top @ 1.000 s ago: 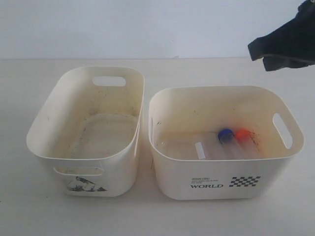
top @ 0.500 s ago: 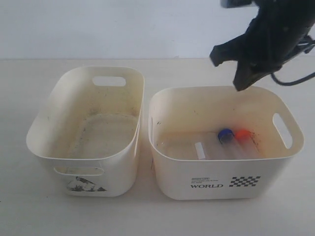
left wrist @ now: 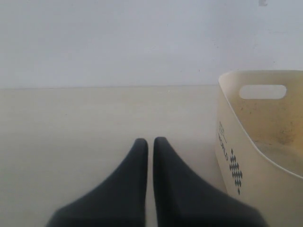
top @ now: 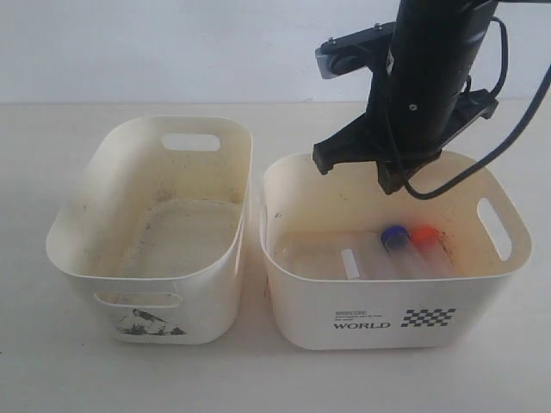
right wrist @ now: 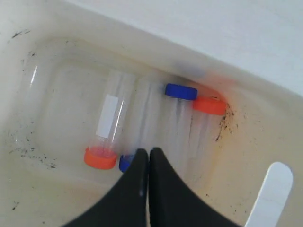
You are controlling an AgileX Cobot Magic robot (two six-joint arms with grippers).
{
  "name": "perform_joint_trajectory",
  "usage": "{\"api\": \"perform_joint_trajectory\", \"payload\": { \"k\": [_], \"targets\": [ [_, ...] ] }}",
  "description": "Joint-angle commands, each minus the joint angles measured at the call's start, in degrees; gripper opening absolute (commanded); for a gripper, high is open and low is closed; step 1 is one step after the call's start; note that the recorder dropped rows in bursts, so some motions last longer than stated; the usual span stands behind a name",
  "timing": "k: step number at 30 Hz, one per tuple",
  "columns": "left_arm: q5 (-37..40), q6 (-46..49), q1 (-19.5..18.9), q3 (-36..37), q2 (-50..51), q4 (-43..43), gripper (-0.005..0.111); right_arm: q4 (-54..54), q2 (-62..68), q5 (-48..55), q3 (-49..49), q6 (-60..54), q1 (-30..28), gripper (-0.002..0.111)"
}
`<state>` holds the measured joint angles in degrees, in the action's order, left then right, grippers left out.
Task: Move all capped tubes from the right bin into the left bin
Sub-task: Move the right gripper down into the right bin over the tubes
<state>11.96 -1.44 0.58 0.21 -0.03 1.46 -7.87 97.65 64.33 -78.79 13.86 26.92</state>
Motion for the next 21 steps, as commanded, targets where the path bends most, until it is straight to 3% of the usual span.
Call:
{"api": "perform_joint_trajectory", "payload": {
  "k": [1, 14, 21],
  "targets": [
    [0.01, -0.54, -0.02, -0.21, 0.03, -0.22, 0.004, 3.62, 0.44, -0.12, -0.43, 1.26, 0.20, 0.000],
    [0.01, -0.54, -0.02, -0.21, 0.03, -0.22, 0.004, 5.03, 6.44, 0.97, -0.43, -2.53, 0.20, 0.000],
    [0.01, -0.54, -0.02, -0.21, 0.03, -0.22, 0.004, 3.96, 9.50, -3.43, -0.52, -6.70, 0.20, 0.000]
  ]
}}
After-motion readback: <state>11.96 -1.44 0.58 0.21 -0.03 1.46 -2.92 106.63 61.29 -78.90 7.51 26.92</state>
